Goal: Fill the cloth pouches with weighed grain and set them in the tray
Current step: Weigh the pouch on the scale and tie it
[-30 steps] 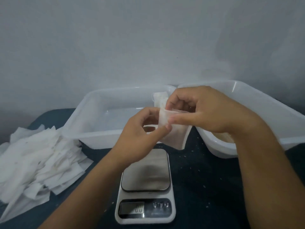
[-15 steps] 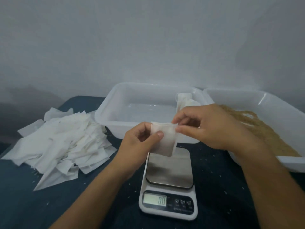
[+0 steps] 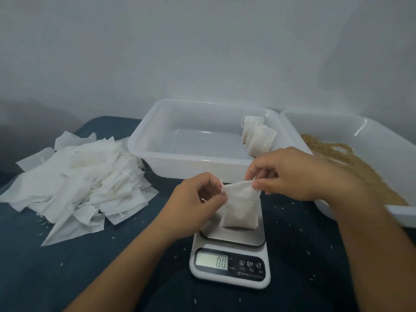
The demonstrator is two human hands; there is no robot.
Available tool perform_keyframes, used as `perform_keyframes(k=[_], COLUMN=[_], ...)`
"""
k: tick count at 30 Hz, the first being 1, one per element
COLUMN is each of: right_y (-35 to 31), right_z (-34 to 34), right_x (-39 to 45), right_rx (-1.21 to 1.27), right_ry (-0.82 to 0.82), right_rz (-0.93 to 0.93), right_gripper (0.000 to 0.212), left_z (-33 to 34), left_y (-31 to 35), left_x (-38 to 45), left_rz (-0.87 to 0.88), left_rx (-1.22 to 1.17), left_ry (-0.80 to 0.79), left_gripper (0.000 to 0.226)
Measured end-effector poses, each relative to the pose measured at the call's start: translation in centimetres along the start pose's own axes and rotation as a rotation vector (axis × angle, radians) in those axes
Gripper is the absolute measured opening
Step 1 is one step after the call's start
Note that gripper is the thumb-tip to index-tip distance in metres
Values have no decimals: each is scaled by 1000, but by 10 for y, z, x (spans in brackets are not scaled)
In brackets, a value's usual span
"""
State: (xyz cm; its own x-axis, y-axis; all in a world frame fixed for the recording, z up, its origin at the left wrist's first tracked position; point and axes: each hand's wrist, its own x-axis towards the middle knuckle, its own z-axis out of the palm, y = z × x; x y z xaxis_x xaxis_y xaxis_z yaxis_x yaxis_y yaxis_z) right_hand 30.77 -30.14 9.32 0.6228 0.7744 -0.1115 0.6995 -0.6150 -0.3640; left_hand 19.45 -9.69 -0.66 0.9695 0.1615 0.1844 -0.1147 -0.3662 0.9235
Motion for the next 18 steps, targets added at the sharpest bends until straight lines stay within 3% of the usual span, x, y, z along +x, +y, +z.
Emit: perform_keyframes(k=[6, 9, 14, 18], right_y=[5, 3, 2, 3], right_z=[10, 8, -4, -12], right_x=[6, 4, -3, -10], right_rx=[-70, -56, -46, 59], right_ry=[-89, -120, 61, 195], right_rz=[-22, -25, -1, 17], right_gripper=[12, 19, 26, 22], left_z=[-15, -24, -31, -32], left_y=[-3, -5, -12, -19], left_x=[0, 1, 7, 9], left_rz=[149, 107, -73, -129], left_rx=[346, 353, 190, 142], left_ry=[-5, 30, 276, 330], left_gripper=[24, 30, 22, 14])
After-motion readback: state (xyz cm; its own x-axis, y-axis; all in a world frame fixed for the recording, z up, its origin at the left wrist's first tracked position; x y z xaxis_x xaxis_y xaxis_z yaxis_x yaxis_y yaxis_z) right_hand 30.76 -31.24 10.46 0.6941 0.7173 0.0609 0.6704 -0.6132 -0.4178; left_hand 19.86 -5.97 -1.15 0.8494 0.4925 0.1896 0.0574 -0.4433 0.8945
